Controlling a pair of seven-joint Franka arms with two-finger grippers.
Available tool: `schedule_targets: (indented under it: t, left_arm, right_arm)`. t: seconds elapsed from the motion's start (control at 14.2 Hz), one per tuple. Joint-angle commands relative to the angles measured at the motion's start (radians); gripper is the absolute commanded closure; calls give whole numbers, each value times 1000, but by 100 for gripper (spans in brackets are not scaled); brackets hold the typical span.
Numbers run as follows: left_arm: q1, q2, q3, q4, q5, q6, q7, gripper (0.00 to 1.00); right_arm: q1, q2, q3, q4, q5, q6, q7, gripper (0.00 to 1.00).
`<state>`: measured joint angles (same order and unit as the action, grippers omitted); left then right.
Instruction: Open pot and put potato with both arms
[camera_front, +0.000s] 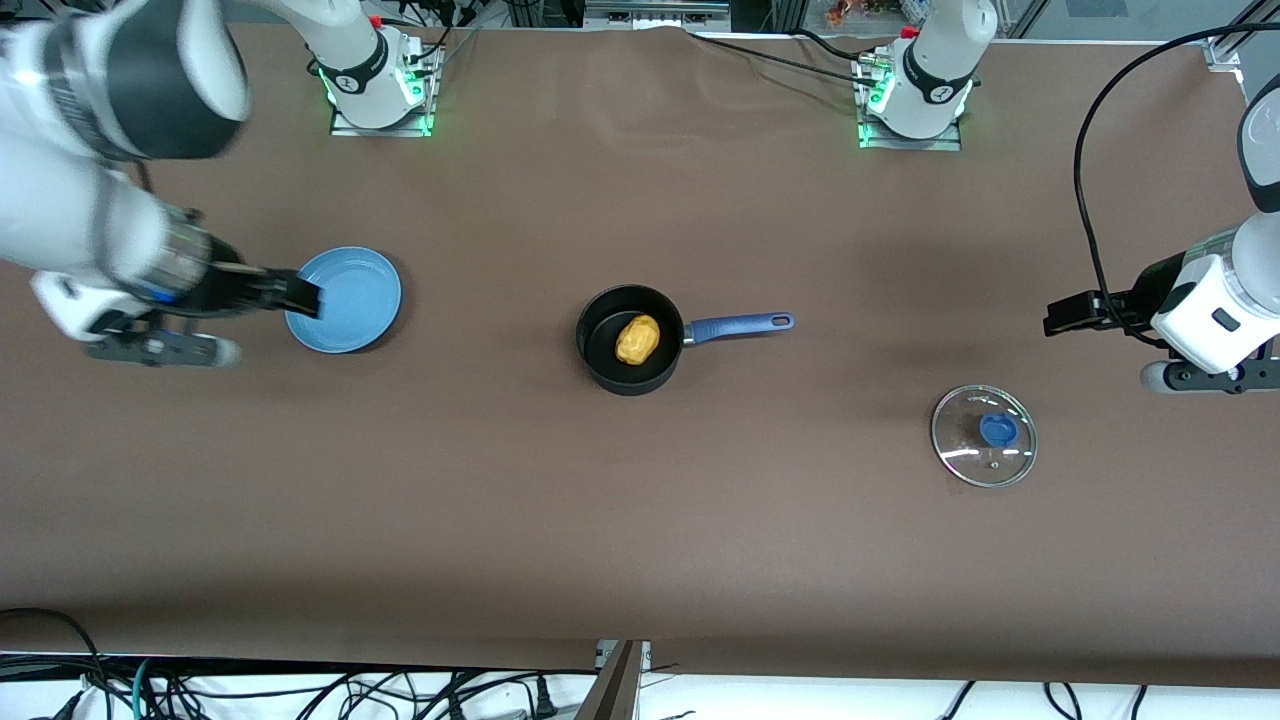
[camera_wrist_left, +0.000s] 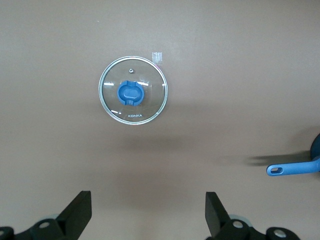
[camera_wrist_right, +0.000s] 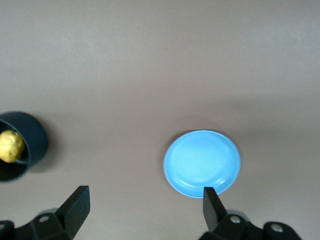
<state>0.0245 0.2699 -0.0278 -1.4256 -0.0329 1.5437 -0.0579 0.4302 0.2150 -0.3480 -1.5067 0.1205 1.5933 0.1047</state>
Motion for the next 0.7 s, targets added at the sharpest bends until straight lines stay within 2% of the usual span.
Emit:
schedule_targets:
  t: [0.0, 0.14, 0.28, 0.63]
  left_arm:
    - [6, 8, -3, 30, 11, -16, 3, 0]
    - [6, 6, -3, 31, 13, -17, -2, 0]
    - [6, 5, -3, 31, 10, -17, -3, 0]
    - [3, 6, -1, 33, -4, -14, -10, 0]
  right_arm:
    - [-210, -150, 214, -147, -99, 20, -68, 0]
    - [-341, -203, 327, -216, -131, 59, -74, 0]
    - [-451, -229, 397, -248, -127, 85, -111, 0]
    - [-473, -235, 397, -195, -116, 36, -140, 0]
